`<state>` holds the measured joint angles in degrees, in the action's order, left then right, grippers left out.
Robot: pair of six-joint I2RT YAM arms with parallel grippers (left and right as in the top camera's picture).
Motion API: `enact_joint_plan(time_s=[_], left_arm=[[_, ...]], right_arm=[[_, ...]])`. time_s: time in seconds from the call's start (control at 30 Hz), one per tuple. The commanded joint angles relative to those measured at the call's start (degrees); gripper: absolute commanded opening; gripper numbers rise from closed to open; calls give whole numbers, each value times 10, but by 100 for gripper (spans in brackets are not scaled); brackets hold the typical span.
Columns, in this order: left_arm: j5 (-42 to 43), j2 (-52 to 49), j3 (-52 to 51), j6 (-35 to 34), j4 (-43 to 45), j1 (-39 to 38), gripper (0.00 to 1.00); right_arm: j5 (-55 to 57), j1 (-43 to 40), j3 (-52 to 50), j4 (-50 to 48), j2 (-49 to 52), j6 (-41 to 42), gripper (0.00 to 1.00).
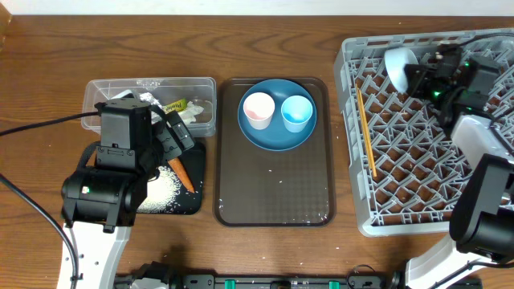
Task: Sort waste into correct bins and load items into the dishwasher rack
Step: 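Lower the plate upright into the rack slots and release it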
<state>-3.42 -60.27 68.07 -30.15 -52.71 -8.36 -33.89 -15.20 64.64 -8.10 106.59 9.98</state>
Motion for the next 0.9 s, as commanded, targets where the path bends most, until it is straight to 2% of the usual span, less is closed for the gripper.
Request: enact_joint_plan(time_s=[0.0, 0.13, 0.17, 0.33, 0.6, 0.7, 0.8, 0.83, 0.87], left_arm=[[-9, 0, 7, 1, -2, 2, 98], [-9, 0, 7, 1, -2, 2, 98], [-9, 0, 7, 1, -2, 2, 98], [-9, 0, 7, 1, -2, 2, 98], [-9, 0, 7, 1, -2, 2, 98], [-9, 0, 7, 1, -2, 2, 98], [-9, 0, 7, 1, -2, 2, 98], [-9, 0, 7, 1, -2, 2, 98], [-9, 0, 7, 1, -2, 2, 98]], right_arm=[[-11, 20, 3, 1, 5, -10, 9], [-11, 38, 3, 3, 5, -10, 7], [-11, 41, 3, 2, 5, -10, 2], [-43, 49, 3, 1, -11, -10, 1], [-34, 69, 3, 52, -109, -8, 1], [-27, 77, 3, 123, -151, -3, 9], [18, 95, 3, 226, -182, 7, 32], [39, 102, 3, 256, -189, 7, 60], [65, 110, 3, 289, -196, 7, 99]])
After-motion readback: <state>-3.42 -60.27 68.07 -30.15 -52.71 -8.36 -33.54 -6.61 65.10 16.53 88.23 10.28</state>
